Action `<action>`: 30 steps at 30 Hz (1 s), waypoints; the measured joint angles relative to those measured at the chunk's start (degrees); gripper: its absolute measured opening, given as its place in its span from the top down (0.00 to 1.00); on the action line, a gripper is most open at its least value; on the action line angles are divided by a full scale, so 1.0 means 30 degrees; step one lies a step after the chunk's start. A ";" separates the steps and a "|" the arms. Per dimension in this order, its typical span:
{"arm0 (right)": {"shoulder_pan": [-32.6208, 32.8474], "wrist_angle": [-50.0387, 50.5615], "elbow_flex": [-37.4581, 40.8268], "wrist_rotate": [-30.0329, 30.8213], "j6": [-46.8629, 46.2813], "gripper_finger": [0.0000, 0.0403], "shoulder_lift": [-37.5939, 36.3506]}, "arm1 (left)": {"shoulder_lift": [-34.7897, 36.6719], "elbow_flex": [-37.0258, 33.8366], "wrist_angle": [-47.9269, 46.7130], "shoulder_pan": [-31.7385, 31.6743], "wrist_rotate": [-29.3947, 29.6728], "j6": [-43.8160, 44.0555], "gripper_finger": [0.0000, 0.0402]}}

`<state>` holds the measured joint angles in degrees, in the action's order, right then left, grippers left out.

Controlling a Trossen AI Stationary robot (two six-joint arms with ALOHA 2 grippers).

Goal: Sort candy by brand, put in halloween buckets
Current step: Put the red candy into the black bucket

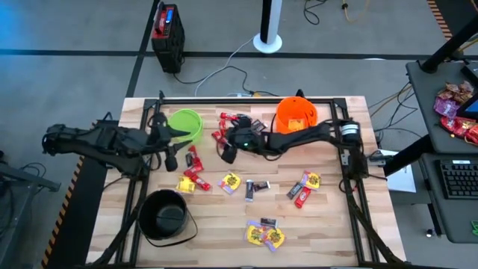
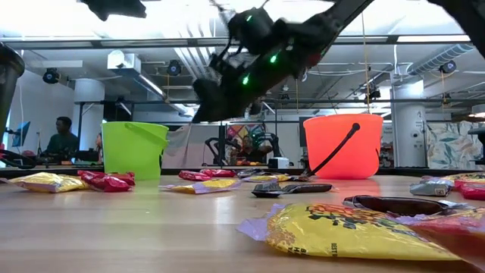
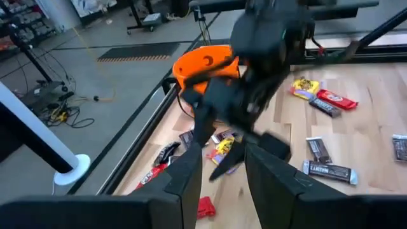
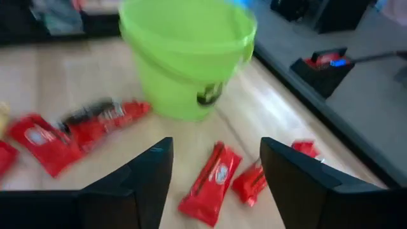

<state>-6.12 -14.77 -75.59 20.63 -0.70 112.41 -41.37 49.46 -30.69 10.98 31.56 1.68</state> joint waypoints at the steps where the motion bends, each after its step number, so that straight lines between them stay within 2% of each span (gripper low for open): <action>1: -0.0069 0.0245 -0.0375 -0.0018 -0.0129 0.41 0.0457 | 0.0288 -0.0122 0.0132 0.0000 -0.0005 0.0005 0.74; 10: -0.0537 0.3099 -0.3060 0.0135 -0.3290 0.35 0.3754 | 0.1291 -0.0507 0.0233 0.0000 0.0001 -0.0256 0.74; 18: -0.0894 0.4307 -0.3809 -0.0170 -0.4822 0.41 0.5022 | 0.0977 -0.0507 0.0476 0.0000 0.0001 -0.0515 0.74; 23: -0.1108 0.4499 -0.3819 -0.0121 -0.5058 0.55 0.5126 | 0.0543 -0.0794 0.1406 0.0000 -0.0028 -0.0311 0.74; 30: -0.1360 0.5023 -0.3830 -0.1361 -0.4703 0.87 0.4953 | 0.0019 -0.2428 0.4818 0.0022 -0.0385 -0.0317 0.74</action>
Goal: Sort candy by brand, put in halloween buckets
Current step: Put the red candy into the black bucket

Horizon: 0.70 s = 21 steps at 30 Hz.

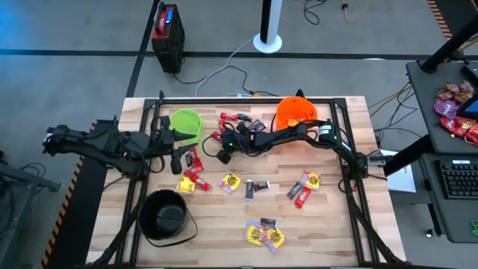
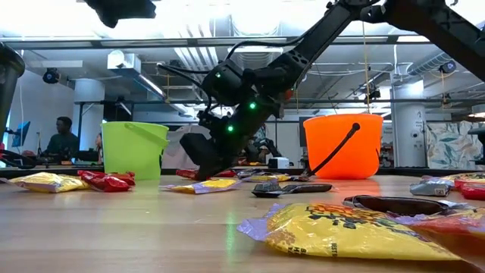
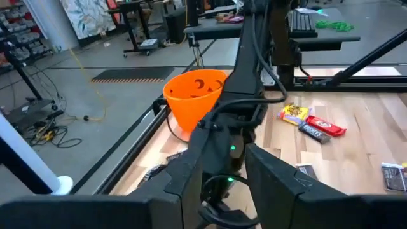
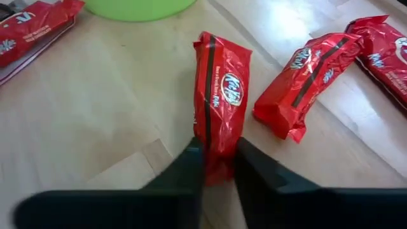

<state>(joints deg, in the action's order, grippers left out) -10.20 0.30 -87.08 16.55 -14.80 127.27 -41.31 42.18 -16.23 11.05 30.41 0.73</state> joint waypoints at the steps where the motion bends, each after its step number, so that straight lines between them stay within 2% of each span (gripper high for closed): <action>1: 0.0001 0.0368 0.0006 -0.0238 0.0201 0.91 -0.0204 | -0.0036 -0.0096 0.0066 0.0000 0.0002 0.0202 0.74; 4: 0.0274 0.2249 0.0077 -0.0454 0.0773 0.95 -0.1189 | -0.0069 -0.0357 0.0057 0.0015 -0.0731 0.0732 0.74; 9: 0.1669 0.6449 0.0276 -0.1035 0.1793 0.96 -0.4319 | -0.0390 -0.1413 0.0680 0.0089 -0.5445 0.1026 0.74; 13: 0.3542 0.8280 0.1999 -0.2241 0.1680 0.97 -0.7504 | -0.1332 -0.2851 0.3236 0.0549 -0.7730 0.1171 0.73; 16: 0.5226 0.7773 0.3981 -0.3224 0.0111 0.97 -1.0184 | -0.2615 -0.3791 0.6324 0.1240 -0.8189 0.1130 0.68; 21: 0.7715 0.3779 0.7204 -0.3087 -0.2226 0.97 -1.3762 | -0.5812 -0.3815 1.0226 0.2435 -0.8162 -0.0109 0.51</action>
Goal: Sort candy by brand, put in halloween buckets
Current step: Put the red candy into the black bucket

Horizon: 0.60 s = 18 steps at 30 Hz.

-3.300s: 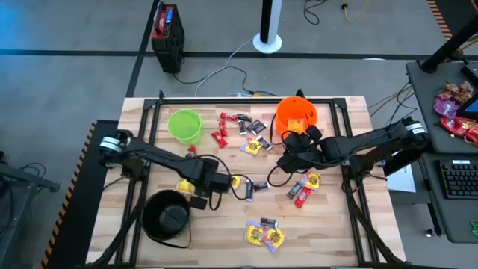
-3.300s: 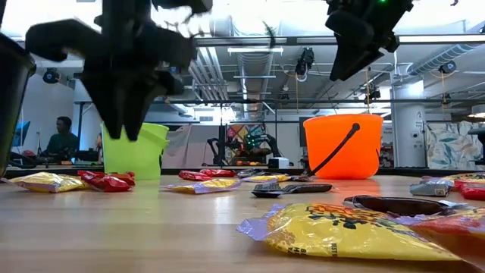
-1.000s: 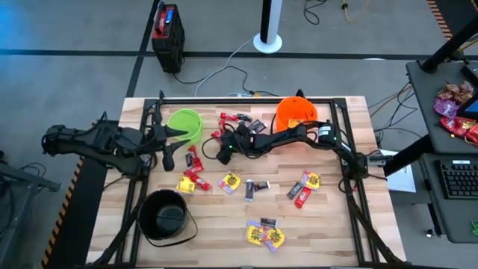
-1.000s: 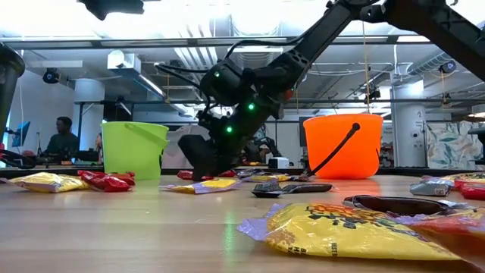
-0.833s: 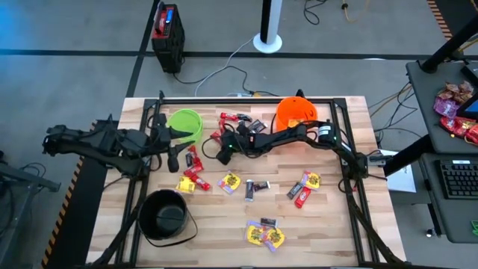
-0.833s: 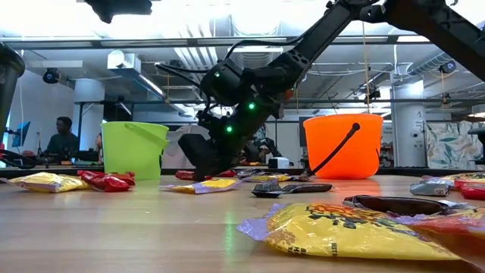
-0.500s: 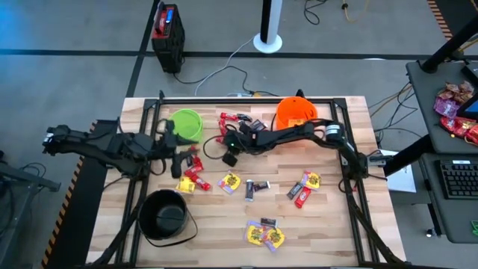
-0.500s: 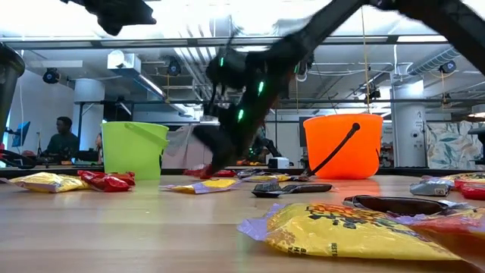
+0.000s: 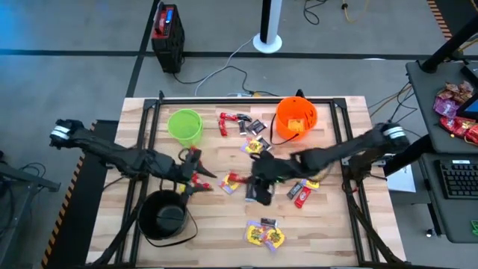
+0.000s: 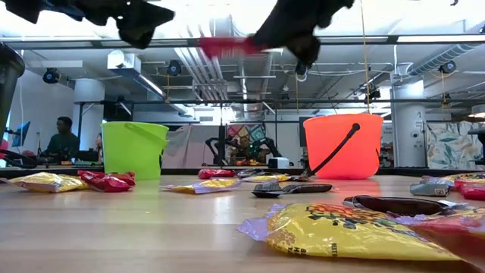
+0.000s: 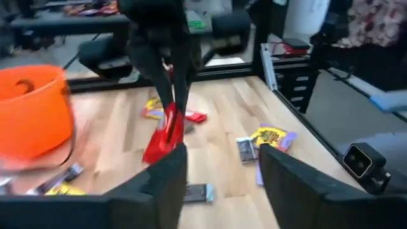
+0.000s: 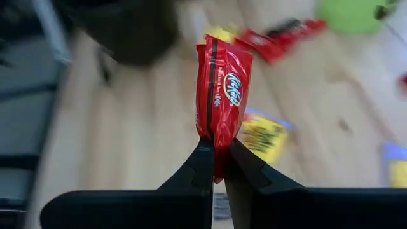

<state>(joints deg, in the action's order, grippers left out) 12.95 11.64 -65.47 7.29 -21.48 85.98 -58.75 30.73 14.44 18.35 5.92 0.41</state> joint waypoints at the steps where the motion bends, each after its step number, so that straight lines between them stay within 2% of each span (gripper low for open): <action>1: 0.0382 -0.0963 0.0616 0.0008 -0.0102 0.97 -0.0435 | -0.0690 0.0219 0.0559 0.0171 0.0177 -0.0333 0.47; 5: 0.1524 -0.5148 0.2758 -0.0093 0.0057 0.97 -0.2015 | -0.2946 0.1513 0.1699 0.0516 0.2310 -0.1142 0.34; 8: 0.1960 -0.7537 0.4024 -0.0138 0.0413 0.97 -0.2593 | -0.4271 0.2588 0.2170 0.0545 0.2211 -0.1375 0.28; 13: 0.2099 -0.9599 0.4885 -0.0524 0.0969 0.97 -0.2753 | -0.6388 0.4679 0.2241 0.0574 0.2137 -0.1470 0.29; 18: 0.2056 -0.9790 0.5242 -0.1057 0.1187 0.97 -0.2642 | -0.8528 0.6758 0.2090 0.0587 0.0962 -0.1978 0.34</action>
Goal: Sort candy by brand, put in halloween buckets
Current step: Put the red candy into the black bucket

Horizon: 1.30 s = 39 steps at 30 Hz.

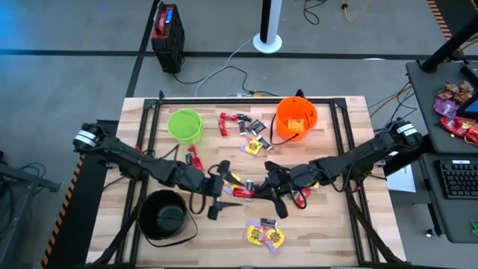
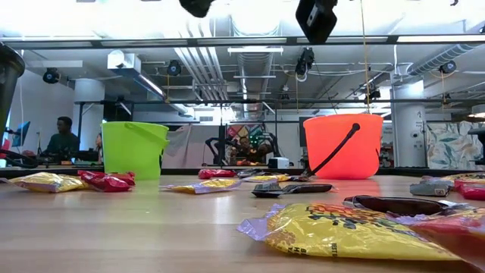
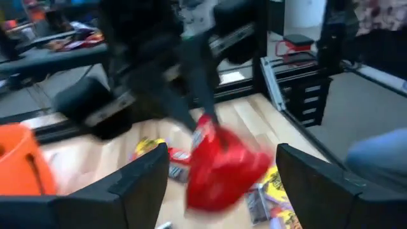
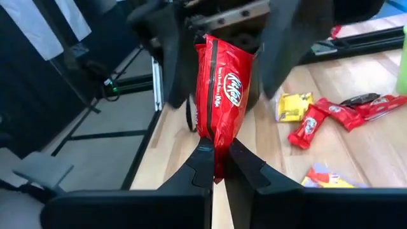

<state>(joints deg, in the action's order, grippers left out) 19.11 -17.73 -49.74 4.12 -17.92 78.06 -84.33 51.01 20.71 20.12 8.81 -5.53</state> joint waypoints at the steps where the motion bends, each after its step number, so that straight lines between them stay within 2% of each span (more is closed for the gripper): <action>1: 0.0000 -0.0067 0.0044 -0.0014 -0.0026 0.97 -0.0021 | -0.0386 0.0308 -0.0109 0.0001 -0.0045 -0.0063 0.36; 7: 0.0131 -0.0037 0.0210 -0.0211 -0.0210 0.97 -0.0075 | -0.1736 0.1671 0.0018 0.0107 0.0034 -0.0468 0.53; 16: 0.0182 -0.0001 0.0229 -0.0986 -0.0512 0.97 -0.0072 | -0.2136 0.1893 0.0193 0.0426 0.0194 0.0400 0.91; 20: 0.0177 -0.0030 0.0229 -0.0937 -0.0817 0.91 -0.0093 | -0.2111 0.1893 0.0206 0.0499 0.0610 0.1089 0.91; 23: 0.0011 0.0315 0.0229 -0.0838 -0.0753 0.81 -0.0366 | -0.1961 0.1893 -0.0084 0.0547 0.1329 0.1209 0.91; 26: -0.0705 0.1744 0.0213 -0.0830 -0.0689 0.71 -0.1223 | -0.1367 0.1876 -0.1831 0.0540 0.2169 0.1911 0.90; 28: -0.1516 0.3710 0.0084 -0.0815 -0.0657 0.65 -0.1925 | -0.0690 0.1953 -0.3855 0.0526 0.2995 0.3192 0.90; 30: -0.2432 0.5994 -0.0133 -0.0815 -0.0240 0.60 -0.2714 | -0.0011 0.2707 -0.7323 0.0526 0.3839 0.5231 0.89; 32: -0.3399 0.7818 -0.0297 -0.0804 0.0533 0.56 -0.3436 | 0.0510 0.4058 -1.1580 0.0526 0.4147 0.7950 0.89; 34: -0.4378 0.9069 -0.0310 -0.0811 0.1297 0.53 -0.4098 | 0.0647 0.6103 -1.7167 0.0529 0.4152 1.1392 0.89; 36: -0.5288 0.9670 -0.0296 -0.0834 0.1659 0.51 -0.4564 | 0.0444 0.8362 -2.3018 0.0672 0.3409 1.5682 0.89; 39: -0.6468 1.0397 -0.0288 -0.0859 0.1697 0.50 -0.5080 | -0.0375 1.1077 -3.0337 0.1117 0.0290 2.1590 0.89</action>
<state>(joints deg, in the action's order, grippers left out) -0.29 13.46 -50.61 1.54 -12.83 62.82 -85.45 84.24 -70.30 23.47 9.68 59.24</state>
